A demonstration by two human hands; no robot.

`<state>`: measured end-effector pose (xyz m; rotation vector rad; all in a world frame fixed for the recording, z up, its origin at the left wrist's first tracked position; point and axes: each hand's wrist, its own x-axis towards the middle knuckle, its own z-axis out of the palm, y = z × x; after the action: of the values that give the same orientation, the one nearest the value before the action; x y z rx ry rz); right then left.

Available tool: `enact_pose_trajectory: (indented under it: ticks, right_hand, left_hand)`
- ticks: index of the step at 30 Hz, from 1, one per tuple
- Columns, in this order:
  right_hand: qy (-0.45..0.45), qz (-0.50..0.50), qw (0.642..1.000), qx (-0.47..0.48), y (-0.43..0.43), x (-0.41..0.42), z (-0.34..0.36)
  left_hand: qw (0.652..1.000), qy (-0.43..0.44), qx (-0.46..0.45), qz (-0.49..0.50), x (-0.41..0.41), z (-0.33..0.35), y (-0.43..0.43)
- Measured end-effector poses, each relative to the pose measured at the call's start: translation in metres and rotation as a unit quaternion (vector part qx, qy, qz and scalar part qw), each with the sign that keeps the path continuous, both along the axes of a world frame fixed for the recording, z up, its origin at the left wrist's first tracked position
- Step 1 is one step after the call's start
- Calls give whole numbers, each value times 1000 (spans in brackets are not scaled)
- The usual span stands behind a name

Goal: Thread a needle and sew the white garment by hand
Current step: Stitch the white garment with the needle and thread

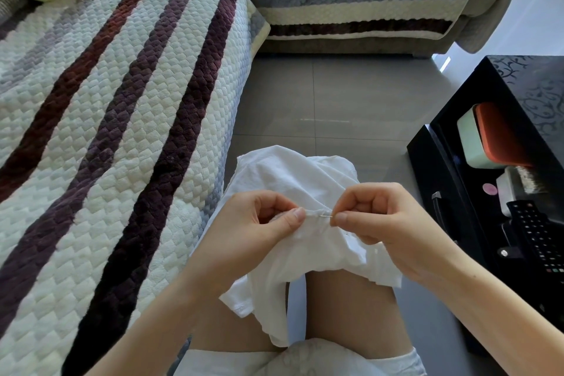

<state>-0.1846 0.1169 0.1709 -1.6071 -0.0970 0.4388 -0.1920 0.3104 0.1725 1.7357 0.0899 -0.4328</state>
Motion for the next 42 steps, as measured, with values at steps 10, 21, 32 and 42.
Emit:
enact_pose_trajectory:
  ticks: [10,21,32,42]
  right_hand:
    - [49,28,994,94,7,-1,-9]
    - [-167,14,979,-113,7,-10,-15]
    - [-275,-43,948,-151,16,-15,-14]
    - [-200,-56,948,241,-7,-6,32]
  left_hand:
    - [993,47,-110,-8,0,6,-5]
    - [997,24,-76,8,1,-1,-12]
    - [998,-27,-53,-7,3,-1,-16]
    - [995,-64,79,19,0,-15,-2]
